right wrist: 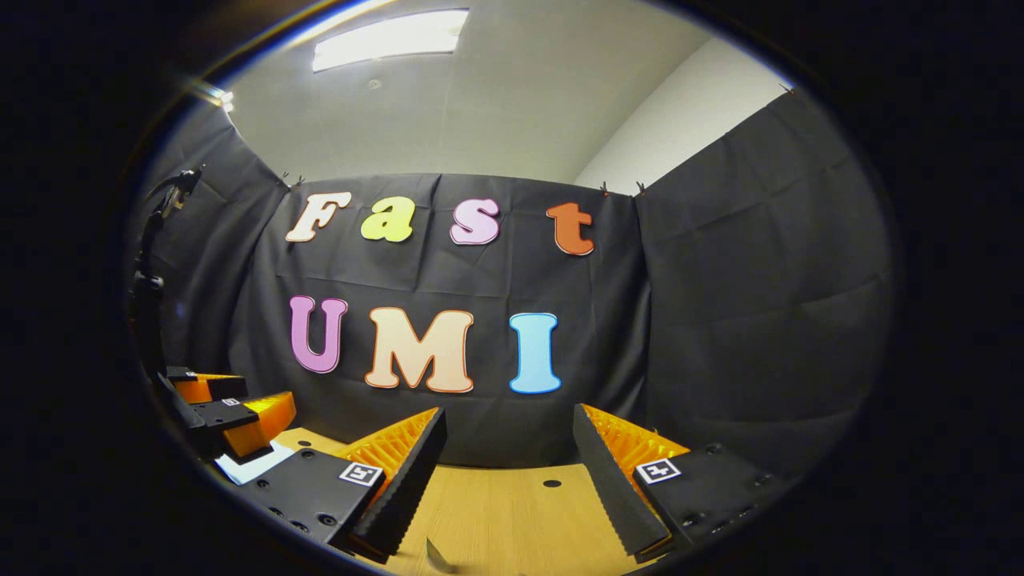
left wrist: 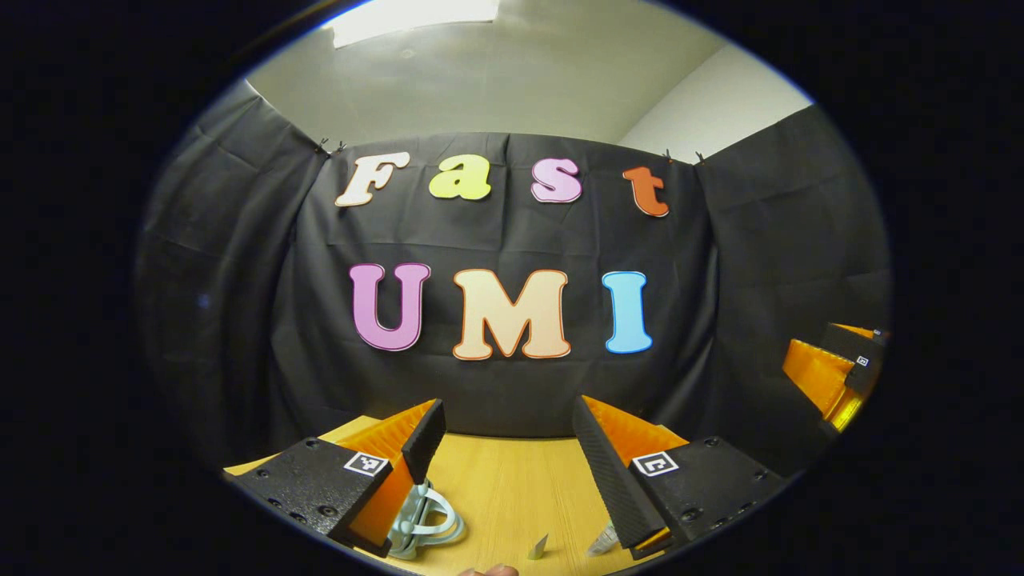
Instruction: First open the suitcase, pack the skin care products into it, and then close the suitcase.
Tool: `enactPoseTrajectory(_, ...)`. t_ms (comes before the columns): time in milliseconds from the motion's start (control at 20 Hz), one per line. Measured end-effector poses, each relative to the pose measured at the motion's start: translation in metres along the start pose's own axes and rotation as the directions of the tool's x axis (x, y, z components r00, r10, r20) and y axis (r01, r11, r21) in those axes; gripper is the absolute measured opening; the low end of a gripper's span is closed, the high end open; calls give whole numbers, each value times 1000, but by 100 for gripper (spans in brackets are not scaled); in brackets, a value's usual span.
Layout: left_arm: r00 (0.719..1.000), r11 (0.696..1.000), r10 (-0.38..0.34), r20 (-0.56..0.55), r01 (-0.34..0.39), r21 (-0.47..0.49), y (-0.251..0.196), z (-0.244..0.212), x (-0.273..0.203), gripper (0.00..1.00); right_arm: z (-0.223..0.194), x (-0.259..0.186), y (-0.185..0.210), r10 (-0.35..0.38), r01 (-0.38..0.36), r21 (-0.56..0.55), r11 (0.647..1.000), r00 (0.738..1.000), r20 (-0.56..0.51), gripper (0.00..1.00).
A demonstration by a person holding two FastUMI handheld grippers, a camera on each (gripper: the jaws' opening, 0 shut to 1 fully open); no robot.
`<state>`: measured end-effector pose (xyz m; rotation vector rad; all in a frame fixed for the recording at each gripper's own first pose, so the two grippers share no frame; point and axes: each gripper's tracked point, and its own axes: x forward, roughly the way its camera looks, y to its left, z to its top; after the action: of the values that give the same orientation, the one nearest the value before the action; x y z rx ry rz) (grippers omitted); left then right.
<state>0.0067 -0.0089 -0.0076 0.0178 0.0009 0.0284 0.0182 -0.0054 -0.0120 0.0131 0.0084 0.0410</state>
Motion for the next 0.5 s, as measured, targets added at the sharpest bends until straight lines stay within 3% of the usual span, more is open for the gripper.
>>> enactPoseTrajectory(300,993,994,108,-39,-108,7,13,-31,9,95,-23,40,17,137,-137,34,990,991,2,98)
enactPoseTrajectory(500,973,979,202,-114,-197,57,33,-69,4,95,-54,60,30,220,-217,68,974,975,-32,100)
